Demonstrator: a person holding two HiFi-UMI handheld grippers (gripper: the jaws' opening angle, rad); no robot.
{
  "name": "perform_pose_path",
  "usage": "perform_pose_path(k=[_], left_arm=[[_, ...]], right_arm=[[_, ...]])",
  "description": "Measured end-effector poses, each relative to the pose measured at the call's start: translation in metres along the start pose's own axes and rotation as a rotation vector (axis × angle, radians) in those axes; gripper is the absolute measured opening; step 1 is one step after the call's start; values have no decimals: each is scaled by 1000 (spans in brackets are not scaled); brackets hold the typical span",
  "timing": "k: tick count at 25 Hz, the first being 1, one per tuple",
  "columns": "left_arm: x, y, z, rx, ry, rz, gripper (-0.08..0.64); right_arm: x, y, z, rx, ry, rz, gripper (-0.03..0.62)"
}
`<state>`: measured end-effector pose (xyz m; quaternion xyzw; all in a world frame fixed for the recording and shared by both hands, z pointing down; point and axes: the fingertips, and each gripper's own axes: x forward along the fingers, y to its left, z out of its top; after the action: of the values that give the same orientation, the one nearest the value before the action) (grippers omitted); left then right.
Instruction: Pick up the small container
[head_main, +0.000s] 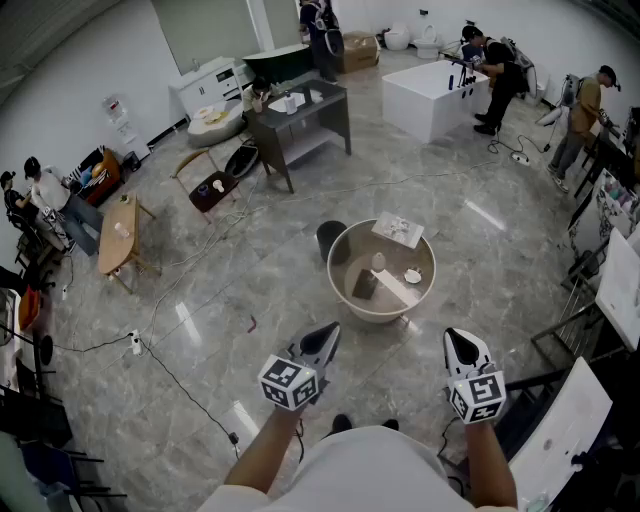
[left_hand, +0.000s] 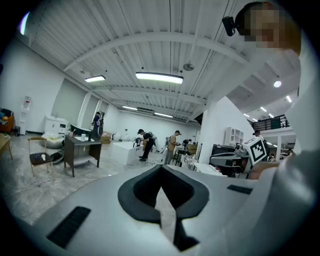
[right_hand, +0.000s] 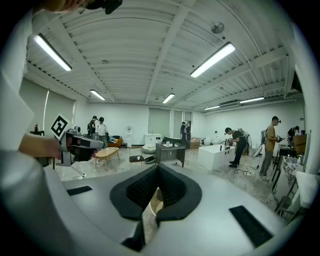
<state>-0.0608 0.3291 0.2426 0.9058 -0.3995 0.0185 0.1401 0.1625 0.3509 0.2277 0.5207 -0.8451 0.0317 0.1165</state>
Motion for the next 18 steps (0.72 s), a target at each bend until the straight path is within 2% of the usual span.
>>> perform_pose_path(k=[18], left_arm=[[-3, -8, -6, -5, 2, -17, 15]], right_arm=[[-6, 9, 0, 17, -21, 4, 11]])
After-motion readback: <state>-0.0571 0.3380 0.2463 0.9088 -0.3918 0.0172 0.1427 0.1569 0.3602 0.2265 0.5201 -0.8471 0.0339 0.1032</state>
